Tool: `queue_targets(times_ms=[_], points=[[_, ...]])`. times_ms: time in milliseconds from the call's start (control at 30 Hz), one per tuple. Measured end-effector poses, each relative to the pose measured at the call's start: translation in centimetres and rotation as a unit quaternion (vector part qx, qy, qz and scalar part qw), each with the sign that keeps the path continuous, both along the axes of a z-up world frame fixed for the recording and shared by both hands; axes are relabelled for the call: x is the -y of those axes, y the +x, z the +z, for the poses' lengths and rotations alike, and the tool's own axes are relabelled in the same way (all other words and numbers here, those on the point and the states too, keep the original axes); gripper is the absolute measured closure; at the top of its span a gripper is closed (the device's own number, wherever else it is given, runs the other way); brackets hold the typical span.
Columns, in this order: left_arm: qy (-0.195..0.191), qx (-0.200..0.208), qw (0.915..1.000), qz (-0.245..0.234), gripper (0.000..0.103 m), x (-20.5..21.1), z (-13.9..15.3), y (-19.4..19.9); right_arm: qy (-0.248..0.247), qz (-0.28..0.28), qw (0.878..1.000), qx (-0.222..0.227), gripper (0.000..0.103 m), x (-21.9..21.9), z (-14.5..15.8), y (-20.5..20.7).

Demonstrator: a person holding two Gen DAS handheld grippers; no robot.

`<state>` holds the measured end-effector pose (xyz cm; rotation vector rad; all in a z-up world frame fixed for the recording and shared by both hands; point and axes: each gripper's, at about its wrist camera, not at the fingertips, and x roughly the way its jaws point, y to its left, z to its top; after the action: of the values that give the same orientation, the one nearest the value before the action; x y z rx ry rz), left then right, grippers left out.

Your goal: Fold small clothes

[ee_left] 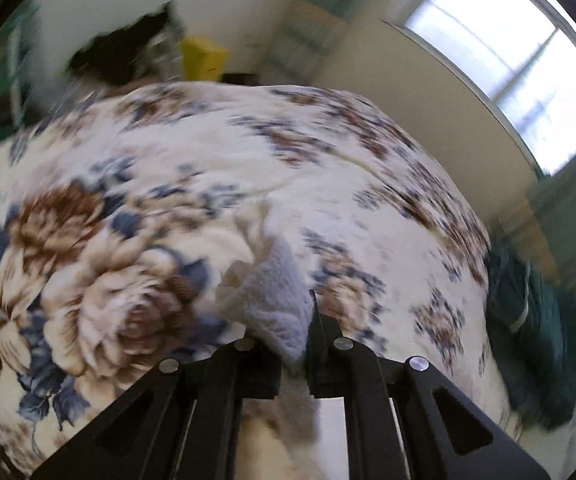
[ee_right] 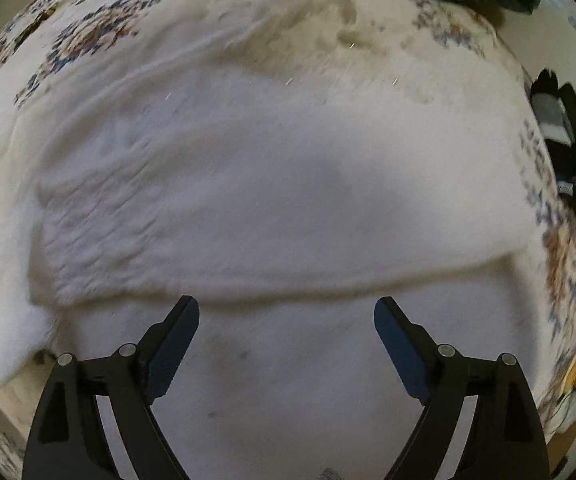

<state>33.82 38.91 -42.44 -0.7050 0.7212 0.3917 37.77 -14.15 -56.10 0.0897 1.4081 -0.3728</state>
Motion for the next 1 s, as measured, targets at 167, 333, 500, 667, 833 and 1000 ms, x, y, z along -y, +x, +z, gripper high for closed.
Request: queue_targets(times_ms=[167,333,500,667,833,1000], points=[[0.057,-0.014,0.9926,-0.106,0.096,10.0,3.0,4.1,0.040,-0.002,0.999,0.009,0.012,3.4,0.5,1.6],[0.060,-0.025,0.9696,-0.236,0.096,24.1,2.8,7.7,0.105,-0.015,0.994,0.022,0.012,9.7,0.3,2.8],[0.034,-0.043,0.9382,-0.342,0.096,38.9,0.3,10.2,0.132,-0.036,0.989,0.051,0.013,18.4,1.4,1.5],[0.023,-0.065,0.9151,-0.397,0.096,49.0,-2.4,11.3,0.227,-0.103,0.966,0.076,0.029,26.8,1.1,-0.3],[0.021,-0.087,0.8949,-0.437,0.096,56.2,-5.2,11.3,0.157,-0.139,0.975,0.068,0.029,31.9,1.1,-1.8],[0.026,-0.119,0.8796,-0.460,0.093,61.5,-7.1,10.9,0.126,-0.156,0.978,0.047,0.029,34.9,-0.1,-3.3]])
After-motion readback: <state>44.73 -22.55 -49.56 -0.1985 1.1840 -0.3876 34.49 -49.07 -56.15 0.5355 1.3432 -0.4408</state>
